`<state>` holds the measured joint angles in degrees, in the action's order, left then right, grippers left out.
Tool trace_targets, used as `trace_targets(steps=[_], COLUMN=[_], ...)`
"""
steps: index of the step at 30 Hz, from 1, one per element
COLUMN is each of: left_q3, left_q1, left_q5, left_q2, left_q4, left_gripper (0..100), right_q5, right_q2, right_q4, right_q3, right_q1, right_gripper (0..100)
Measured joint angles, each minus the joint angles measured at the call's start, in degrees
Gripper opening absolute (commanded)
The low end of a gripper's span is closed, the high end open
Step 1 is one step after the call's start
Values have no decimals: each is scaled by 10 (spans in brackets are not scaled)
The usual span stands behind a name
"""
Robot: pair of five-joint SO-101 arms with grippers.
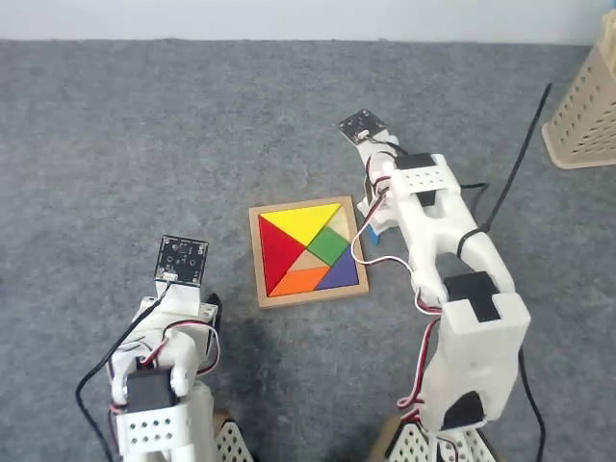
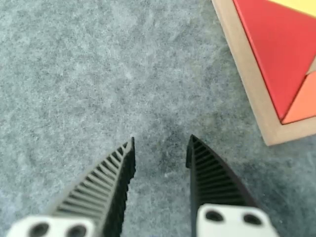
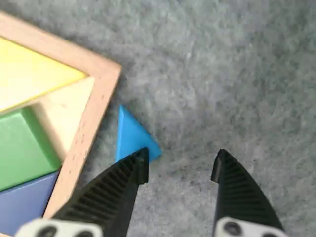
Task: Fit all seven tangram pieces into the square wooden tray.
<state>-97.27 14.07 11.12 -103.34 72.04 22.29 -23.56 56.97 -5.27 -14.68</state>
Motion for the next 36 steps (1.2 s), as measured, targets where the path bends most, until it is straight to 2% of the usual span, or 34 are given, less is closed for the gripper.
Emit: trace_targets(steps=[4,10,19,36], left_q3=[0,0,0,0], left_q1=[0,0,0,0], left_q5=[0,0,0,0], left_q2=[0,0,0,0], left_q4=[0,0,0,0], left_gripper=[168,168,168,168], right_q5=[-3,-46,-46,-26], right_q2=[3,31,71,42], right_q4=[0,-1,-60,-65], right_q3=[0,-20,-84,-84], right_q1=[0,0,-11,-40], right_gripper=[225,227,227,225])
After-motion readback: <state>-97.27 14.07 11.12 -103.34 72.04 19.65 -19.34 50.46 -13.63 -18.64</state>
